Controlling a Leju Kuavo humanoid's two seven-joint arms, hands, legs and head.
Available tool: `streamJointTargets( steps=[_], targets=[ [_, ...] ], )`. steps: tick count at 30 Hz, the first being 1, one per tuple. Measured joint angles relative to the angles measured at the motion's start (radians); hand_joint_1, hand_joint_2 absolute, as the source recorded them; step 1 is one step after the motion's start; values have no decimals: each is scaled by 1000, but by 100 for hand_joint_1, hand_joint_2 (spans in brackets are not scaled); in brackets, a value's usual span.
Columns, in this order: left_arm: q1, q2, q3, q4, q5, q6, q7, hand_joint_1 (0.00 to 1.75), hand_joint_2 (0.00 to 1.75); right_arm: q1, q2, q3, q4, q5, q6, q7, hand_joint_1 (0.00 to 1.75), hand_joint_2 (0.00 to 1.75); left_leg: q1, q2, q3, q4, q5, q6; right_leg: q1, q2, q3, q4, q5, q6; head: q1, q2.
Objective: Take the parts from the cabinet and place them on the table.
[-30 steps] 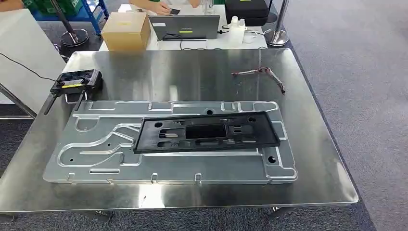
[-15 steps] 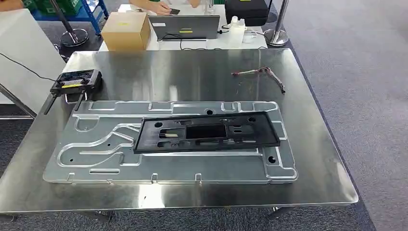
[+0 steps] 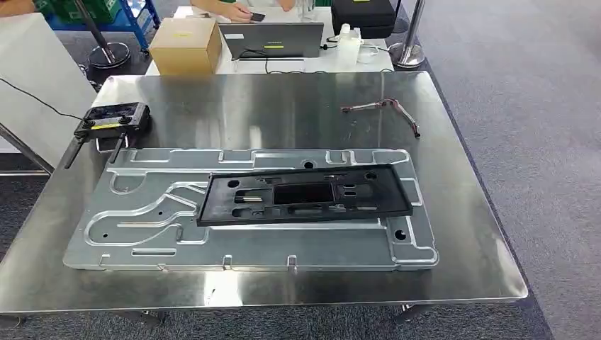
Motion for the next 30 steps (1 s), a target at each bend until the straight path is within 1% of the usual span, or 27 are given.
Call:
streamJointTargets(
  steps=[1, 5, 6, 12, 14, 20, 28, 29, 30],
  targets=[
    [0, 0, 0, 0, 1, 3, 2, 0, 175, 0, 0, 0, 0, -5, -2, 0, 0, 175, 0, 0, 0, 0, 0, 0, 0, 0, 0, 0, 0, 0, 0, 0],
    [0, 1, 0, 0, 6, 9, 2, 0, 175, 6, 10, 0, 0, -22, -46, -2, 0, 175, 0, 0, 0, 0, 0, 0, 0, 0, 0, 0, 0, 0, 0, 0],
    [0, 1, 0, 0, 6, 10, 2, 0, 0, 7, 11, 0, 0, -24, -51, -2, 0, 0, 0, 0, 0, 0, 0, 0, 0, 0, 0, 0, 0, 0, 0, 0],
    [1, 1, 0, 0, 13, -12, -13, 0, 0, 13, 10, 0, 0, -29, -45, -5, 0, 0, 0, 0, 0, 0, 0, 0, 0, 0, 0, 0, 0, 0, 0, 0],
    [0, 1, 0, 0, 13, -13, -15, 0, 0, 15, 9, 0, 0, -29, -47, -4, 0, 0, 0, 0, 0, 0, 0, 0, 0, 0, 0, 0, 0, 0, 0, 0],
    [0, 1, 0, 0, 14, -13, -9, 0, 0, 14, -6, 2, 0, -27, -23, -4, 0, 0, 0, 0, 0, 0, 0, 0, -1, 0, 0, 0, 0, 0, 0, 0],
    [0, 1, 0, 0, 14, -13, -8, 0, 0, 4, -8, 2, 0, -29, -14, -9, 0, 0, 1, 0, 0, 0, 0, 0, -1, 1, 0, 0, 0, 0, 0, 0],
    [-1, 1, 0, 0, 13, -13, -8, 0, 0, 5, -5, 2, 0, -29, -13, -7, 0, 0, -2, 0, -1, 3, -2, 2, -5, 0, 1, -2, 1, 2, 0, 0],
    [0, 2, 0, 0, 13, -13, -8, 0, 0, 5, -5, 2, 0, -29, -11, -8, 0, 0, -1, 0, -1, 3, -3, 3, -5, 0, 1, -1, 1, 2, 0, 0]
  ],
)
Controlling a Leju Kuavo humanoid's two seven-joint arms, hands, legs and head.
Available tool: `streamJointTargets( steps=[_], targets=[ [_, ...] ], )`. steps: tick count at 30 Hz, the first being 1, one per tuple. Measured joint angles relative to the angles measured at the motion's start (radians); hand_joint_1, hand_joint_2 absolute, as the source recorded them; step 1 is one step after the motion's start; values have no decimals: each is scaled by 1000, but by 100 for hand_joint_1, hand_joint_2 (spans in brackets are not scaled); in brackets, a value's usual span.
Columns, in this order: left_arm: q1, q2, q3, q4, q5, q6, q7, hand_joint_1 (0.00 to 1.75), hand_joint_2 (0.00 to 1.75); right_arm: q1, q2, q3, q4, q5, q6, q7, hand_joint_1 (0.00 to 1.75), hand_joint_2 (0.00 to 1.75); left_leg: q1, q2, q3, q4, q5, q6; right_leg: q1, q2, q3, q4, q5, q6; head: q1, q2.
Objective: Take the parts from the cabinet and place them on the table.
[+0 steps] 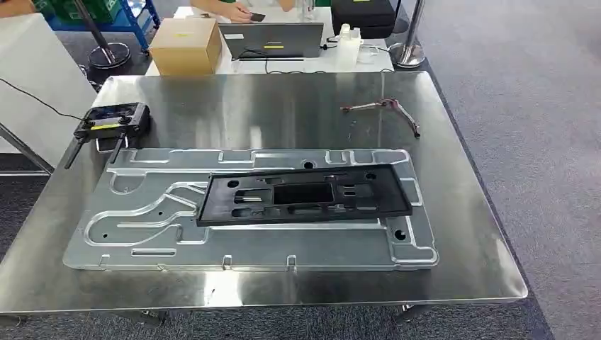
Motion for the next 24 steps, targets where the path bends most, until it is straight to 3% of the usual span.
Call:
streamJointTargets(
  steps=[3, 7, 8, 9, 10, 12, 13, 14, 15, 17, 18, 19, 22, 23, 24],
  targets=[
    [0, 1, 0, 0, -4, 3, 1, 0, 0, -3, 10, 0, 0, -1, 2, -3, 0, 0, -2, 0, 0, 2, -1, 3, -2, 0, 1, 0, 0, 3, 0, 0],
    [-1, 3, 0, 0, -5, 6, 1, 0, 0, -5, 19, 0, 1, -2, 4, -5, 0, 0, -6, 0, 3, -4, 5, 16, -5, 0, 5, -7, 6, 17, 0, 0],
    [-2, 3, 0, 0, -6, 7, -1, 0, 0, -6, 19, 0, 1, -2, 6, -5, 0, 0, 10, 3, 11, -20, 17, 23, -3, 0, 6, -2, 0, 19, 0, 0],
    [-3, 3, 0, 0, -6, 8, -2, 0, 0, -6, 19, 0, 1, -2, 8, -5, 0, 0, 7, 6, 14, -28, 22, 26, -5, -1, 0, 18, -23, 23, 0, 0],
    [-4, 3, 0, 0, -7, 9, -2, 0, 0, -7, 19, 0, 1, -3, 9, -5, 0, 0, 7, 7, 13, -28, 25, 31, -6, -1, -25, 76, -69, 25, 0, 0],
    [-3, 3, 0, 0, -8, 11, -2, 0, 0, -6, 19, 0, 1, -5, 12, -5, 0, 0, 7, 9, 9, -28, 26, 32, -9, -1, -93, 238, -151, 33, 0, 0],
    [-3, 3, 0, 0, -9, 11, -2, 0, 0, -6, 19, 0, 1, -5, 12, -5, 0, 0, 7, 10, 6, -27, 28, 30, -9, -1, -113, 287, -167, 35, 0, 0],
    [-2, 3, 0, 0, -10, 12, -2, 0, 0, -5, 19, 0, 1, -6, 12, -5, 0, 0, 7, 10, 4, -27, 29, 28, -11, -2, -111, 291, -157, 37, 0, 0],
    [-3, 3, 0, 0, -11, 12, -2, 0, 0, -5, 19, 0, 1, -7, 12, -5, 0, 0, 8, 10, 1, -25, 31, 26, -15, -2, -86, 249, -129, 38, 0, 0],
    [-3, 3, 0, 0, -14, 13, -2, 0, 0, -8, 19, 0, 1, -9, 11, -5, 0, 0, 10, 10, -4, -17, 32, 20, -19, -4, 21, 64, -50, 37, 0, 0],
    [-4, 3, 0, 0, -14, 16, -2, 0, 0, -10, 19, 0, 1, -11, 11, -5, 0, 0, 10, 10, -7, -11, 31, 13, -19, -4, 55, -10, -49, 33, 0, 0],
    [-5, 3, 0, 0, -14, 19, -2, 0, 0, -11, 19, 0, 1, -13, 11, -5, 0, 0, 4, 9, -8, -7, 30, 3, -10, 0, 53, -8, -38, 24, 0, 0],
    [-5, 3, 0, 0, -14, 21, -2, 0, 0, -10, 19, 0, 1, -15, 7, -5, 0, 0, 8, 8, -8, -14, 42, -18, -5, 1, 48, -3, -30, 5, 0, 0],
    [-3, 3, 0, 0, -14, 21, -2, 0, 0, -10, 19, 0, 1, -16, 5, -4, 0, 0, 9, 7, -11, -12, 43, -24, -9, -1, 41, -12, -19, -9, 0, 0],
    [-2, 4, 0, 0, -14, 21, -2, 0, 0, -11, 19, 0, 1, -17, 1, -3, 0, 0, 13, 6, -20, 8, 11, -27, -11, -5, 38, -13, -11, -19, 0, 0]
  ],
)
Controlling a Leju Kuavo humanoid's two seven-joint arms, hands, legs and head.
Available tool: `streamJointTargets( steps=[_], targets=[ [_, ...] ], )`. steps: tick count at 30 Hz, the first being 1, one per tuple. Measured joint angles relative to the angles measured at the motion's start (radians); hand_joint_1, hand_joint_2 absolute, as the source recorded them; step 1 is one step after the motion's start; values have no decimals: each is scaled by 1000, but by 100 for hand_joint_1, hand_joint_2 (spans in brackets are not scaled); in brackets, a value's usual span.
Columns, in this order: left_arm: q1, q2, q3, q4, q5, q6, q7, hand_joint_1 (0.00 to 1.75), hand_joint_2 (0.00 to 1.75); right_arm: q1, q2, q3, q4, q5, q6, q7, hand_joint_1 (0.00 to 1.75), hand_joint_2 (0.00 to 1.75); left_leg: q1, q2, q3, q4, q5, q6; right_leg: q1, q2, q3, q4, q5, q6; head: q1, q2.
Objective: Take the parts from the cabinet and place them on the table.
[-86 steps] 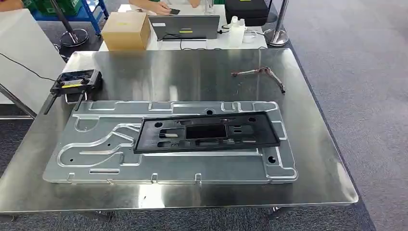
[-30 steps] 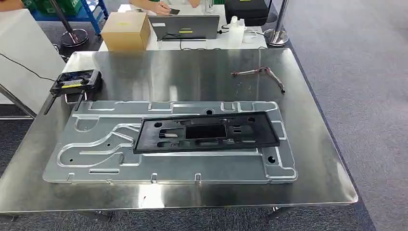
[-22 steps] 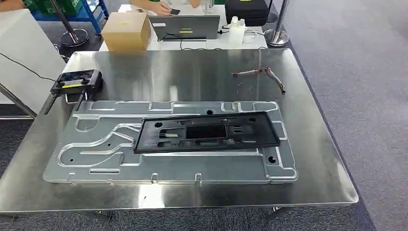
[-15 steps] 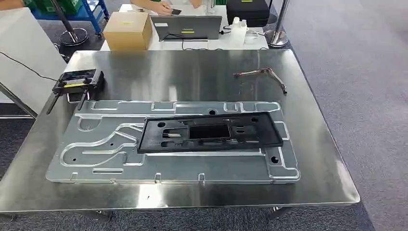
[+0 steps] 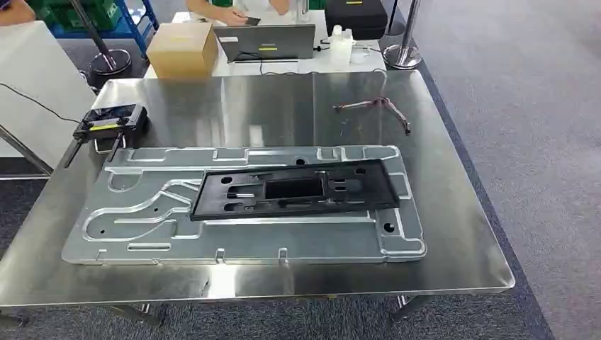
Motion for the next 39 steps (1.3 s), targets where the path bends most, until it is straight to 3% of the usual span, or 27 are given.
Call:
streamJointTargets(
  steps=[1, 3, 4, 5, 6, 8, 9, 10, 14, 15, 16, 18, 19, 20, 21, 22, 24, 25, 26, 29, 30, 32, 34, 35, 36, 38, 39],
  targets=[
    [0, 0, 0, 0, 0, 0, 0, 0, 0, 0, 0, 0, 0, -2, -1, 0, 0, 0, 0, 0, -20, 48, -50, -1, 0, -1, -9, 0, 5, -8, 1, 0],
    [-1, 0, 0, 0, 1, 0, 0, 0, 0, 0, 0, 1, 0, -5, -1, 1, 0, 0, 0, 0, -77, 218, -155, -6, 6, -2, -30, 1, 20, -13, 0, 0],
    [0, 0, 0, 0, 1, 0, 0, 0, 0, 0, 0, 1, 0, -5, -1, 2, 0, 0, 0, 0, -92, 278, -182, -7, 8, -3, -41, 4, 27, -13, 0, 0],
    [1, 0, 0, 0, 2, 0, 1, 0, 0, 1, 0, 2, 0, -6, -1, 3, 0, 0, 0, 0, -86, 293, -186, -7, 10, -3, -52, 7, 33, -12, 0, 0],
    [1, 0, 0, 0, 4, 0, 1, 0, 0, 2, 0, 2, 0, -9, -1, 4, 0, 0, 0, 0, -51, 254, -167, -5, 10, -2, -64, 11, 39, -10, 0, 0],
    [-2, 1, 0, 0, 4, 0, 1, 0, 0, 1, 0, 5, 0, -15, -2, 4, 0, 0, 0, 1, 71, 76, -103, 0, 10, -2, -84, 23, 48, -3, 0, 0],
    [-6, 2, 0, 0, 5, 0, 1, 0, 0, 0, 0, 7, 0, -17, -1, 4, 0, 0, 0, 0, 128, -11, -97, 5, 10, -2, -90, 29, 53, 2, 0, 0],
    [-10, 3, 0, 0, 6, 0, 1, 0, 0, 0, 0, 8, 0, -18, -2, 5, 0, 0, -10, -1, 120, -16, -98, 10, 15, -2, -91, 31, 58, 10, 0, 0],
    [-8, 2, 0, 0, 7, -1, 1, 0, 0, 1, 0, 14, 0, -18, -2, 5, 0, 0, -13, -3, 105, -24, -62, 41, 11, -1, -91, 16, 91, 38, 1, 0],
    [-11, 2, 0, 0, 7, -1, 1, 0, 0, 2, -1, 14, 0, -18, -2, 5, 0, 0, -7, 7, 99, -29, -46, 50, 5, 0, -97, 27, 67, 41, 0, 0],
    [-13, 2, 0, 0, 7, -1, 1, 0, 0, 2, -1, 15, 0, -19, -2, 5, 0, 0, -7, 6, 85, -31, -35, 62, 6, 0, -112, 67, 5, 43, 1, 0],
    [-12, 2, 0, 0, 7, -1, 0, 0, 0, 2, -1, 16, 0, -19, -2, 5, 0, 0, -9, 7, 60, -29, -14, 65, 5, 0, -153, 212, -114, 50, 0, 0],
    [-12, 2, 0, 0, 7, -1, 0, 0, 0, 2, -1, 16, 0, -19, -2, 5, 0, 0, -10, 7, 44, -29, -3, 64, 5, 0, -168, 283, -149, 53, 1, 0],
    [-11, 2, 0, 0, 7, -1, 1, 0, 0, 3, -1, 16, 0, -19, -3, 5, 0, 0, -12, 8, 27, -26, 8, 64, 5, 0, -168, 323, -152, 53, 1, 0],
    [-10, 2, 0, 0, 7, 0, 0, 0, 0, 5, -1, 16, 0, -19, -4, 6, 0, 0, -13, 8, 12, -25, 17, 63, 5, 0, -146, 317, -130, 52, 0, 0],
    [-10, 2, 0, 0, 7, 0, 0, 0, 0, 5, -1, 16, 0, -20, -8, 6, 0, 0, -15, 8, -1, -23, 26, 61, 6, 0, -106, 274, -97, 47, 1, 0],
    [-11, 2, 0, 0, 7, 0, 0, 0, 0, 4, -1, 16, 0, -23, -16, 7, 0, 0, -17, 7, -21, -19, 42, 57, 13, 0, 24, 101, -55, 29, 0, 0],
    [-11, -2, 0, 0, 7, 1, 0, 0, 0, 0, -4, 16, 0, -25, -18, 8, 0, 0, -18, 7, -25, -17, 48, 52, 20, 0, 95, 12, -78, 16, 0, 0],
    [-10, -2, 0, 0, 7, 2, 0, 0, 0, -1, -6, 16, 0, -26, -18, 8, 0, 0, -20, 8, -27, -16, 55, 46, 22, -3, 112, -31, -86, 14, 0, 0],
    [-9, -2, 0, 0, 7, 2, 1, 0, 0, 0, -6, 16, 0, -29, -18, 8, 0, 0, -17, 10, -25, -30, 83, 25, 26, -3, 97, -33, -63, 1, 0, 0],
    [-9, 0, 0, 0, 7, 2, 1, 0, 0, 0, -5, 16, 2, -29, -17, 10, 0, 0, -15, 8, -32, -19, 73, 22, 14, -9, 90, -46, -45, -6, 0, 0],
    [-7, -1, 0, 0, 7, 0, 2, 0, 0, 0, -6, 17, 2, -29, -18, 11, 0, 0, -13, 5, -63, 68, -55, 15, 16, -11, 60, -48, -17, -22, -1, 0],
    [-8, 0, 0, 0, 8, 2, 2, 0, 0, 1, -6, 17, 2, -29, -18, 11, 0, 0, -11, 5, -90, 206, -149, 6, 17, -11, 26, -41, 6, -20, -1, 0],
    [-8, 0, 0, 0, 8, 2, 2, 0, 0, 1, -6, 17, 2, -29, -18, 11, 0, 0, -11, 5, -93, 258, -155, 2, 17, -13, 7, -36, 16, -18, -1, 0],
    [-7, 0, 0, 0, 7, 2, 2, 0, 0, 2, -6, 17, 2, -29, -18, 11, 0, 0, -9, 5, -80, 276, -128, -1, 15, -13, -14, -30, 26, -15, -1, 0],
    [-7, 1, 0, 0, 7, 2, 2, 0, 0, 3, -5, 17, 2, -29, -17, 11, 0, 0, -5, 5, 2, 192, -49, -5, 12, -14, -55, -10, 42, -6, -1, 0],
    [-8, 1, 0, 0, 7, 2, 2, 0, 0, 2, -5, 17, 2, -29, -17, 11, 0, 0, -2, 5, 64, 111, -38, -6, 10, -14, -72, 2, 48, -1, -1, 0]
  ],
)
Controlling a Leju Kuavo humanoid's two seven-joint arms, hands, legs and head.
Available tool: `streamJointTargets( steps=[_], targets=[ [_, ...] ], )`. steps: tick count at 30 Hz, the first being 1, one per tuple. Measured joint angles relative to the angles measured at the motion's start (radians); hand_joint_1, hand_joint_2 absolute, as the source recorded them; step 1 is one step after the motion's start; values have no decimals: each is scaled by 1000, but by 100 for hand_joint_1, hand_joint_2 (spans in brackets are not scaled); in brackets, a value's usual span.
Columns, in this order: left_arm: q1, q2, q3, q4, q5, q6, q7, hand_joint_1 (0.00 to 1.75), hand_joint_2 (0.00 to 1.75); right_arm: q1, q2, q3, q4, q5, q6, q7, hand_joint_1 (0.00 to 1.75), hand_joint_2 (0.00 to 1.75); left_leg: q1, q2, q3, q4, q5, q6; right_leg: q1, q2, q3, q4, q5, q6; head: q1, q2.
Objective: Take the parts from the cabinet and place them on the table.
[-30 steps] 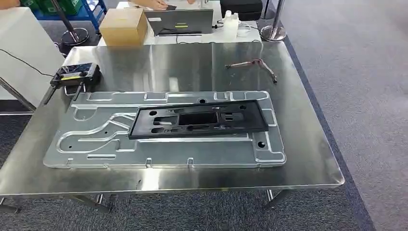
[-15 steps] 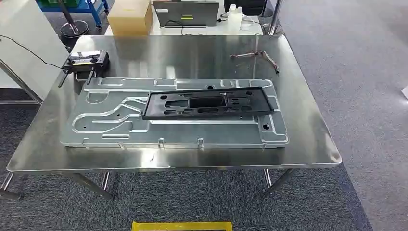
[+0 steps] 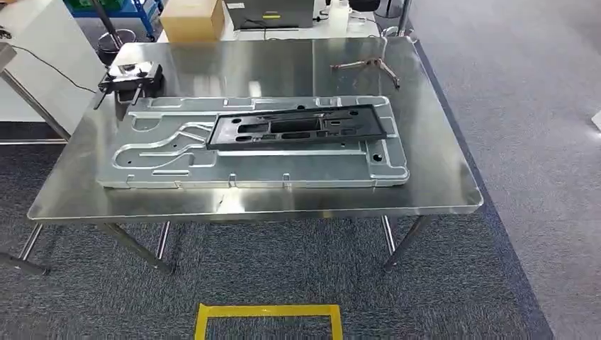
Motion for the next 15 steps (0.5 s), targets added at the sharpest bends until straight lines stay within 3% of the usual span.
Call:
streamJointTargets(
  steps=[1, 2, 4, 6, 7, 9, 10, 11, 12, 13, 14, 15],
  targets=[
    [-3, 0, 0, 0, 0, 0, 0, 0, 0, -1, 0, 0, 0, 0, 0, 0, 0, 0, 3, -2, 58, -90, -47, 1, 1, 0, -10, 13, 5, 7, 0, 0],
    [-5, 0, 0, 0, 0, 0, 0, 0, 0, -1, 0, 0, 0, 0, 0, 0, 0, 0, -8, -6, 91, -147, -66, 13, 4, 1, -17, 23, 9, 12, 0, 0],
    [-3, 0, 0, 0, 0, 0, 0, 0, 0, -1, 0, 0, 0, 0, 0, 0, 0, 0, -11, -8, 76, -132, -60, 29, 5, 1, -14, 17, 26, 26, 2, 0],
    [-3, 0, 0, 0, 0, 0, 0, 0, 0, 3, 0, 0, 2, 0, 4, 0, 0, 0, -4, -3, 57, -140, -35, 52, -1, 3, -25, 18, 35, 39, 2, 0],
    [-6, 0, 0, 0, 0, -1, 0, 0, 0, 3, -1, 1, 1, 0, 6, 0, 0, 0, -5, 1, 42, -140, -21, 62, -3, 6, -35, 40, -18, 43, 1, 0],
    [-6, 0, 0, 0, 0, -1, 0, 0, 0, 5, -1, 2, 2, 0, 12, 0, 0, 0, -6, 2, 13, -139, 2, 71, -4, 9, -62, 151, -148, 52, 2, 0],
    [-5, 0, -1, 0, -1, -1, 0, 0, 0, 5, -1, 2, 2, 0, 12, 0, 0, 0, -8, 2, 0, -137, 15, 72, -5, 9, -78, 227, -194, 55, 2, 0],
    [-5, 0, -1, 0, -1, -1, 0, 0, 0, 4, -1, 3, 2, 0, 12, 0, 0, 0, -10, 2, -19, -136, 28, 71, -5, 9, -85, 289, -209, 57, 2, 0],
    [-5, 0, -1, 0, -1, -1, 0, 0, 0, 4, -1, 3, 2, 0, 12, 0, 0, 0, -11, 3, -36, -133, 40, 70, -5, 9, -79, 316, -191, 56, 2, 0],
    [-5, 0, -2, 0, -2, -1, 0, 0, 0, 4, -1, 4, 2, 0, 12, 0, 0, 0, -12, 3, -53, -131, 50, 69, -4, 9, -52, 302, -153, 54, 2, 0],
    [-5, 0, -2, 0, -3, -2, 0, 0, 0, 4, -1, 5, 2, 0, 12, 0, 0, 0, -14, 2, -68, -128, 60, 67, -4, 9, -6, 250, -112, 48, 2, 0],
    [-5, 0, -2, 0, -3, -2, 0, 0, 0, 4, -1, 5, 2, 0, 12, 0, 0, 0, -16, 2, -80, -126, 68, 65, -1, 10, 55, 170, -92, 39, 2, 0]
  ],
)
